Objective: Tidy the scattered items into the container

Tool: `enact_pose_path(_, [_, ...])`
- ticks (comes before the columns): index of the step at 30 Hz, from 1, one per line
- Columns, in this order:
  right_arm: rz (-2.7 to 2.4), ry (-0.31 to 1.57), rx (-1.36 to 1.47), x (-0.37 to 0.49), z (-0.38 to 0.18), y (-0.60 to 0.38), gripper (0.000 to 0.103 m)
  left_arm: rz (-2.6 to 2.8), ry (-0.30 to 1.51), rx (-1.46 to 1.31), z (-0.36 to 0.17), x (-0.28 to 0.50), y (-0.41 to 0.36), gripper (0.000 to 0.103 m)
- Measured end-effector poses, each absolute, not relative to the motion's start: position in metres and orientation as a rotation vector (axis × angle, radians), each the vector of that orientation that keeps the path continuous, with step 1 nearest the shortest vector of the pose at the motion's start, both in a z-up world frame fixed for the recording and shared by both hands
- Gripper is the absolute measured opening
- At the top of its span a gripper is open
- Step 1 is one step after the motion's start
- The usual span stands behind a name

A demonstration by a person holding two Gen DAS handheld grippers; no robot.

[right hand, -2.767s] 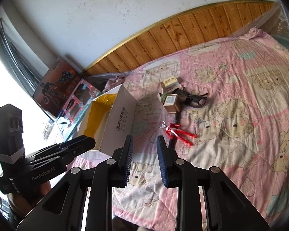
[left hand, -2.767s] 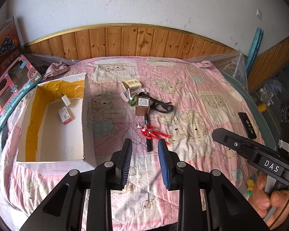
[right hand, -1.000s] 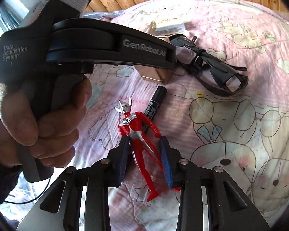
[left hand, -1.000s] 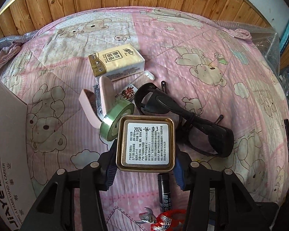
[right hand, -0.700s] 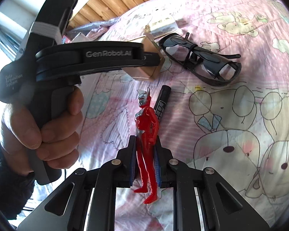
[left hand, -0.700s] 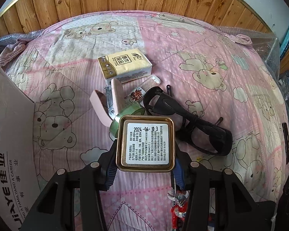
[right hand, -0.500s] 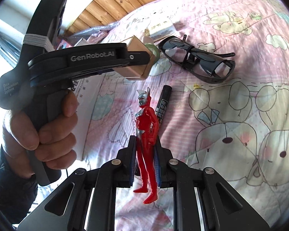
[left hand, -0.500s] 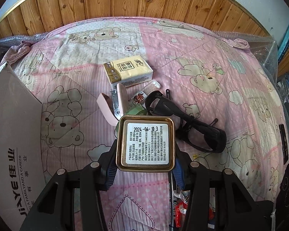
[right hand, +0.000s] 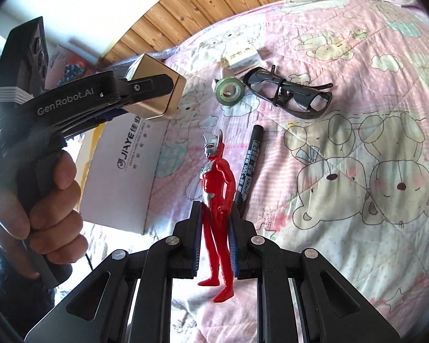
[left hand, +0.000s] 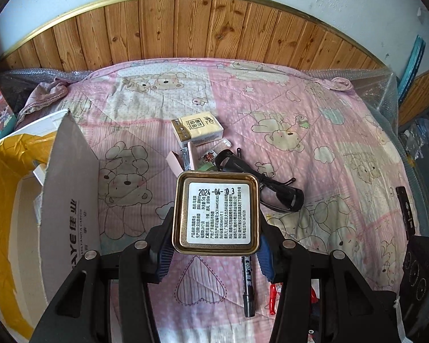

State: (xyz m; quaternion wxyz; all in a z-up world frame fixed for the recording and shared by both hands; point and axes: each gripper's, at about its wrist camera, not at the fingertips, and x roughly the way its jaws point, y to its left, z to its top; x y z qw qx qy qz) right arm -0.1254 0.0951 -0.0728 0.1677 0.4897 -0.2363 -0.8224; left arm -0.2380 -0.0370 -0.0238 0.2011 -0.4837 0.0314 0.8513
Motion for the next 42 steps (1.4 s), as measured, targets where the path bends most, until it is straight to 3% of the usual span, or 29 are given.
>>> enact_pose_path(18, [-2.416,-0.599,1.294,-0.065,-0.017,0.06,0.017,2.419,-0.005,-1.196,0.044,-0.149,-0.084,0.05])
enact_pose_path(42, [-2.46,-0.5,1.202,-0.007,0.021,0.016,0.017,2.483,-0.116,-1.079,0.078,-0.066,-0.148,0.05])
